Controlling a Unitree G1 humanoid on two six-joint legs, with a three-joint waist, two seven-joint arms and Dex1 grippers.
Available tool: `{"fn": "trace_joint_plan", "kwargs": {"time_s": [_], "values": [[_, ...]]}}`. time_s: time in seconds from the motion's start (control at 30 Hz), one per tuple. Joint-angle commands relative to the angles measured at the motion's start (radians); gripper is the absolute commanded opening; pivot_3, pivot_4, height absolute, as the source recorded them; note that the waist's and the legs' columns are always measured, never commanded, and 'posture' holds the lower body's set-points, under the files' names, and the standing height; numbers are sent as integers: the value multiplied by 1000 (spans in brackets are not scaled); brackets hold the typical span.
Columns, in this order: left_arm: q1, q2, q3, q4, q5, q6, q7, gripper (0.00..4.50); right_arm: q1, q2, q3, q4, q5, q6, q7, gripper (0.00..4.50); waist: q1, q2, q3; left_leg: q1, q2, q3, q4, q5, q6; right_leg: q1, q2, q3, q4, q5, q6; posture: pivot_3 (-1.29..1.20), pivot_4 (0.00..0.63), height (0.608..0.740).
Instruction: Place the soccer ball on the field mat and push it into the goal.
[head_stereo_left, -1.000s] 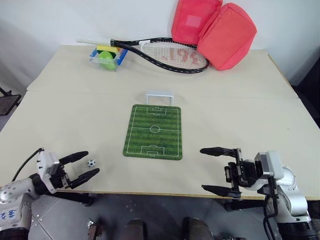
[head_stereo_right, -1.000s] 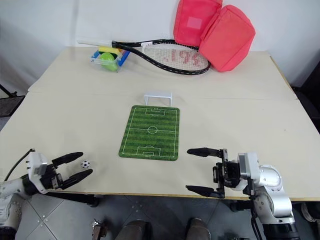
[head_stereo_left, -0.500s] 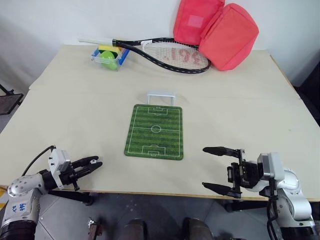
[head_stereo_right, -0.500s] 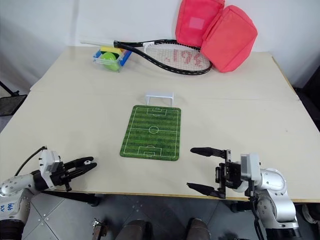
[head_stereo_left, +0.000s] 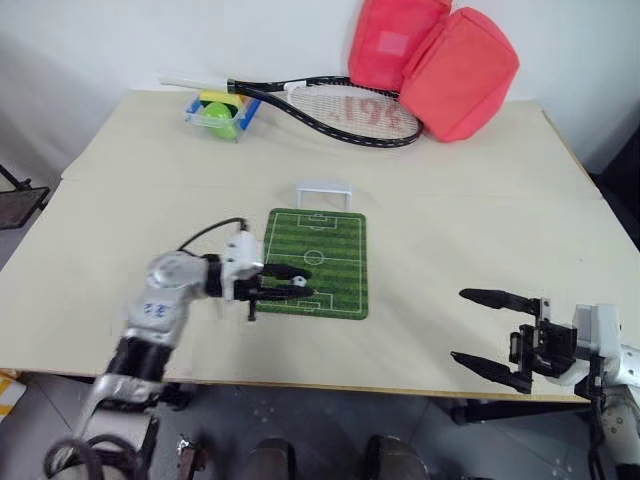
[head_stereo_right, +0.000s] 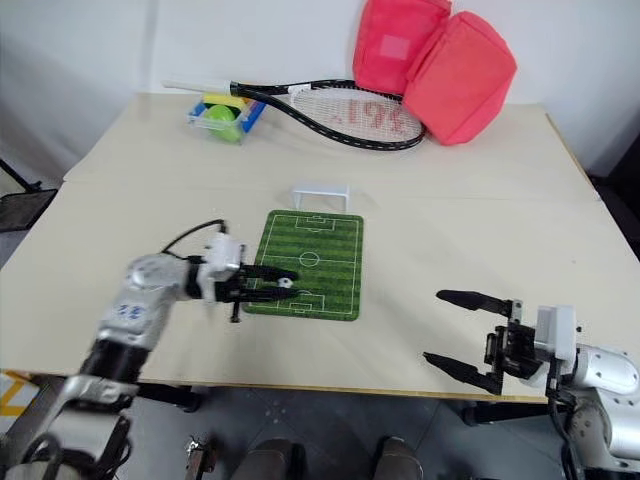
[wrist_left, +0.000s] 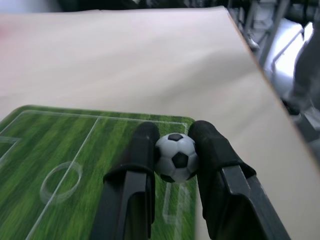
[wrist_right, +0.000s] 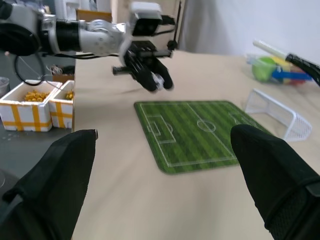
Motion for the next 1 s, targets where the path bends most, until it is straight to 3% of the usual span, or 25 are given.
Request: {"fn": "trace_joint_plan", "kwargs": {"time_s": [0.03,0.27,0.5,0.73,1.0], "values": [[-39,-22,-16,126,58,-98,-1,859,29,-9,-56,39,-10,-44,16,4500,-5,0,0,0,0,0,-1,0,0,0,0,0,0,0,0,0,150,740],[-83,-67,-25,289,109,-220,0,859,104,30,-71,11,-8,-87,-5,4500,5,0,0,-1,0,0,0,0,1,-1,0,0,-1,0,1,0,150,740],[-90,-80,-17,312,104,-239,-17,859,156,49,-71,-32,1,-102,-21,4500,4,0,0,-2,0,0,2,-1,2,0,0,0,-1,1,2,0,150,740],[-85,-99,1,319,95,-278,-6,3098,138,55,-45,-30,-6,-100,-35,4500,4,0,0,-2,0,0,3,-1,2,0,0,1,-1,1,2,0,150,740],[-85,-102,23,285,64,-279,-29,3098,111,51,-19,-33,-10,-80,-56,4500,4,0,0,-2,0,0,3,-1,2,0,0,1,-1,1,2,0,150,740]]}}
